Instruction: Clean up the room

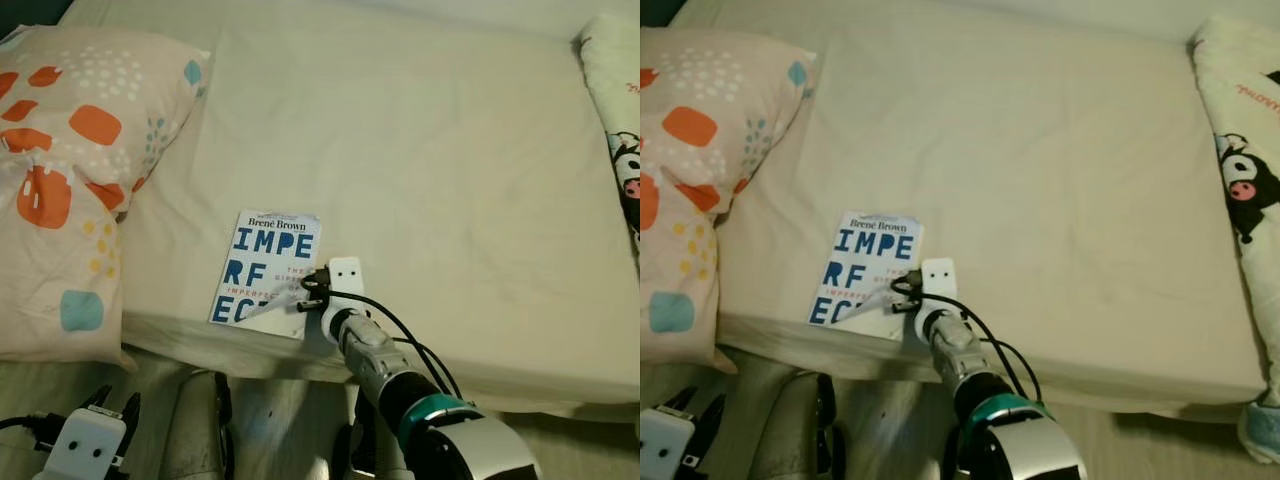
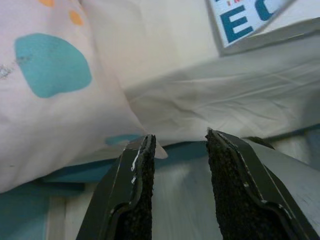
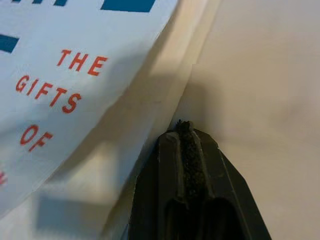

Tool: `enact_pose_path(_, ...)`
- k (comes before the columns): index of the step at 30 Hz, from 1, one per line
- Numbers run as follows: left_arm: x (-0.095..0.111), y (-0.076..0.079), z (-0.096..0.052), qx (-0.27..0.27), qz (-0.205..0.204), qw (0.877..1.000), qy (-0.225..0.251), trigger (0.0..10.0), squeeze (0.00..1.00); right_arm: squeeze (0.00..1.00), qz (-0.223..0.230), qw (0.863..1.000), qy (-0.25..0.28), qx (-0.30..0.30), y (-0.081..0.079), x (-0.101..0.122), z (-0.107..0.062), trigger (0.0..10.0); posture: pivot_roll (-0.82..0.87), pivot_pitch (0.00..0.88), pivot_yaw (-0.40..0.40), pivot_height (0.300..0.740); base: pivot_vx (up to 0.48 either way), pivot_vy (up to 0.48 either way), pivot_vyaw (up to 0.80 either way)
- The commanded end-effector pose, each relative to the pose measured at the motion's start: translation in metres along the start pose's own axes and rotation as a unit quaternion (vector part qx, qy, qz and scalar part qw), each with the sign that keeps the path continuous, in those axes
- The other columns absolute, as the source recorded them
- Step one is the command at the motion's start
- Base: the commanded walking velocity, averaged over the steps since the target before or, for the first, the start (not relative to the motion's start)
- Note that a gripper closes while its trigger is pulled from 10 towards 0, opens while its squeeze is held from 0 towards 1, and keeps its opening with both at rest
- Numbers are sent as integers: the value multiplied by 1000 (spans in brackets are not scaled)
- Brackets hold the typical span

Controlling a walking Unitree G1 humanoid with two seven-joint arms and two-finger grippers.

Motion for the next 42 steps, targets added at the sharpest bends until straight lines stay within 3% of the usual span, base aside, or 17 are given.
enact_pose_path(1,-7,2,-7,-4,-2,1000,-26,10000,0,0,22,995,-8,94,-77,-2,-2,0,275,361,-56,600,0,0,0)
enact_pose_path(9,-8,3,-9,-5,-3,1000,-29,10000,0,0,24,993,-3,120,-95,-3,-5,588,270,362,-55,600,0,0,0)
enact_pose_path(10,-8,4,-8,-7,-4,1000,-30,10000,0,0,31,990,5,136,-103,0,-7,2000,267,360,-53,600,0,0,0)
enact_pose_path(12,-8,5,-7,-9,-4,999,-30,10000,0,0,43,985,18,164,-117,3,-9,2667,267,354,-52,600,0,0,0)
enact_pose_path(16,-9,6,-6,-11,-3,999,-30,10000,0,0,48,981,26,186,-124,4,-12,3255,265,349,-53,600,0,0,0)
enact_pose_path(18,-9,6,-4,-11,-3,999,-30,10000,0,0,45,979,29,197,-126,3,-13,3843,262,341,-52,600,0,0,0)
enact_pose_path(21,-13,8,3,-13,-3,999,-31,10000,0,0,26,982,23,187,-111,-7,-12,4980,246,317,-48,600,0,0,0)
enact_pose_path(25,-14,9,6,-15,-4,999,-31,10000,0,0,22,983,20,180,-105,-10,-12,4980,238,306,-46,600,0,0,0)
enact_pose_path(26,-15,11,12,-19,-5,999,-30,10000,0,0,13,986,16,164,-92,-14,-11,10000,218,278,-39,600,0,0,0)
enact_pose_path(27,-17,14,20,-24,-6,999,-28,10000,0,0,4,990,11,143,-74,-20,-10,10000,194,243,-30,600,0,0,0)
enact_pose_path(28,-17,14,20,-24,-6,999,-28,10000,0,0,4,990,11,143,-74,-20,-10,10000,194,243,-30,600,0,0,0)
enact_pose_path(30,-18,20,36,-35,-8,999,-24,10000,0,0,-12,995,2,103,-39,-29,-10,10000,179,220,-21,600,0,0,0)
enact_pose_path(31,-18,20,36,-35,-8,999,-24,10000,0,0,-12,995,2,103,-39,-29,-10,10000,179,220,-21,600,0,0,0)
enact_pose_path(33,-20,25,52,-45,-9,999,-24,10000,0,0,-22,998,-5,57,-5,-34,-13,10000,147,173,-1,600,0,0,0)
enact_pose_path(35,-20,25,52,-45,-9,999,-24,10000,0,0,-22,998,-5,57,-5,-34,-13,10000,147,173,-1,600,0,0,0)
enact_pose_path(36,-20,33,69,-54,-12,998,-23,10000,0,0,-16,1000,-11,0,31,-40,-18,10000,117,126,22,600,0,0,0)
enact_pose_path(42,-19,42,85,-63,-18,998,-23,10000,0,0,-2,998,-14,-54,62,-48,-27,10000,81,76,44,600,0,0,0)
Point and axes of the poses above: a point about 5 cm out from each wrist's last joint towards the gripper, its own z axis pointing out of the wrist towards the gripper, its own x axis along the axis of the wrist's last joint, y = z × x, the point moved 1 cm from there along z, pointing out of the wrist towards the gripper, and after that the axes turned 7 degrees about -z, right-handed, at the moved point
